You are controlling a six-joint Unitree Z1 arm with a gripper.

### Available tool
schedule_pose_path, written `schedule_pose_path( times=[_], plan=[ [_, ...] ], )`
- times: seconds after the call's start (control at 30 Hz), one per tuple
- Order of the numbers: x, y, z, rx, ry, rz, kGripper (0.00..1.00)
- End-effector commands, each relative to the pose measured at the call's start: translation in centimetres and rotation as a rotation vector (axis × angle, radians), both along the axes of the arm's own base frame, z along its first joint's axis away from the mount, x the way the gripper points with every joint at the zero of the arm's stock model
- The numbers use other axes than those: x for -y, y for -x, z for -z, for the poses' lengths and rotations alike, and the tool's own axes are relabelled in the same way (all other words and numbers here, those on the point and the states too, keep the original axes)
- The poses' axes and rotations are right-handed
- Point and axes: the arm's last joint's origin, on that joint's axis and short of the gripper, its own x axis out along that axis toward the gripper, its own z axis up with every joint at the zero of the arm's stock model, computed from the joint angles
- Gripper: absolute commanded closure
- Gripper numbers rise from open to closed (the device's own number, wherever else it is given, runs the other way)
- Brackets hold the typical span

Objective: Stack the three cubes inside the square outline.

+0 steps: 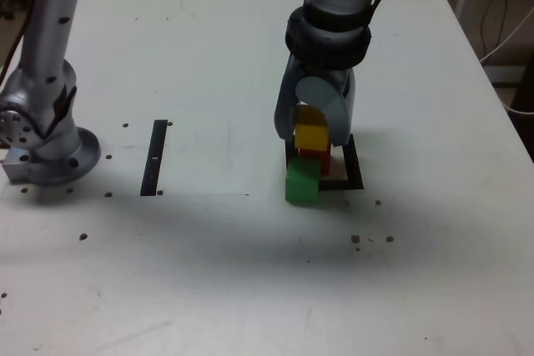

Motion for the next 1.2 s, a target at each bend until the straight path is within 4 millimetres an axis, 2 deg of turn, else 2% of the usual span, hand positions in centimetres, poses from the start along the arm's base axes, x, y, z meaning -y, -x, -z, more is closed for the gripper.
schedule_pose_path(
  times=[0.0, 0.2, 0.37, 0.67, 0.77, 1.17],
  plan=[
    [0.03, 0.03, -0.26, 0.008, -0.002, 0.0, 0.61],
    [0.04, 0.2, -0.24, -0.002, 0.003, -0.001, 0.41],
    [0.07, 0.23, -0.19, -0.003, 0.008, -0.001, 0.32],
    [0.06, 0.16, -0.23, 0.007, 0.01, 0.002, 0.04],
    [0.07, 0.15, -0.32, 0.011, 0.01, 0.003, 0.01],
    [0.04, 0.55, -0.88, 0.019, 0.013, 0.003, 0.01]
  ],
)
